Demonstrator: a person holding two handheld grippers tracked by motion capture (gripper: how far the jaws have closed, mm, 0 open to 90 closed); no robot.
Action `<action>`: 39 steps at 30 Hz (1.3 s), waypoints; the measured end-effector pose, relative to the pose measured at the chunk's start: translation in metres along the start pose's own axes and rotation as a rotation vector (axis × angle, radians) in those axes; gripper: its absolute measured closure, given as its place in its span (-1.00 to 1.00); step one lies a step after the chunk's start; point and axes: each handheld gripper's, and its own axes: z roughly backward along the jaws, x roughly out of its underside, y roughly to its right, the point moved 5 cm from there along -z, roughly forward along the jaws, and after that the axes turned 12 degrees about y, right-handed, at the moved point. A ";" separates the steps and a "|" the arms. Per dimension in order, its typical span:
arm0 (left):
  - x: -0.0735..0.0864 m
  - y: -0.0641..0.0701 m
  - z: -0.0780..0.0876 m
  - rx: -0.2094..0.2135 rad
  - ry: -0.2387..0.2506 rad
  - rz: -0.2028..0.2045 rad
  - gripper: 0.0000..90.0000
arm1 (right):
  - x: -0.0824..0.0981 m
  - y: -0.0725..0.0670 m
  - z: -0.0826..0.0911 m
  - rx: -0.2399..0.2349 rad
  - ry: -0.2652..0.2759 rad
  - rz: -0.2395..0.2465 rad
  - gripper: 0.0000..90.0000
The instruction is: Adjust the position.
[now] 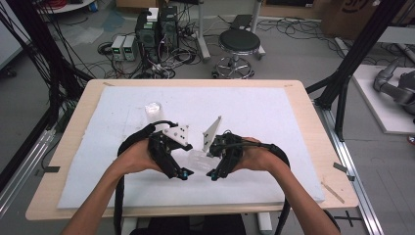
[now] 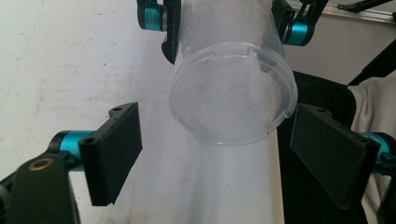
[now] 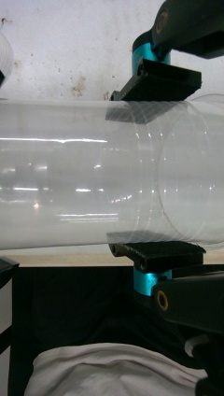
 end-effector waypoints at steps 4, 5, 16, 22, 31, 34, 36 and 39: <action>-0.001 -0.001 -0.003 0.006 0.002 0.004 -0.57 | 0.000 0.000 0.000 0.001 0.002 0.000 -0.22; -0.001 0.000 -0.003 0.006 0.004 0.006 -0.56 | 0.000 0.000 0.000 0.000 0.001 -0.001 -0.22; -0.006 0.000 -0.010 0.033 0.035 0.010 -0.43 | 0.000 0.000 -0.001 0.000 -0.005 0.000 -0.22; -0.007 0.001 -0.010 0.048 0.059 0.001 -0.19 | 0.000 0.000 -0.004 -0.009 -0.004 0.001 -0.22; -0.007 0.001 -0.010 0.048 0.060 -0.003 -0.07 | 0.000 0.001 -0.005 -0.005 -0.008 0.003 -0.21; -0.007 0.001 -0.010 0.048 0.062 -0.004 -0.07 | 0.001 0.001 -0.005 -0.006 -0.003 0.003 -0.28; -0.007 0.002 -0.009 0.048 0.063 -0.002 -0.08 | 0.001 0.001 -0.005 -0.014 0.010 0.001 -0.42; -0.007 0.002 -0.009 0.046 0.065 -0.002 -0.08 | 0.000 0.002 -0.005 0.004 0.030 -0.001 -0.70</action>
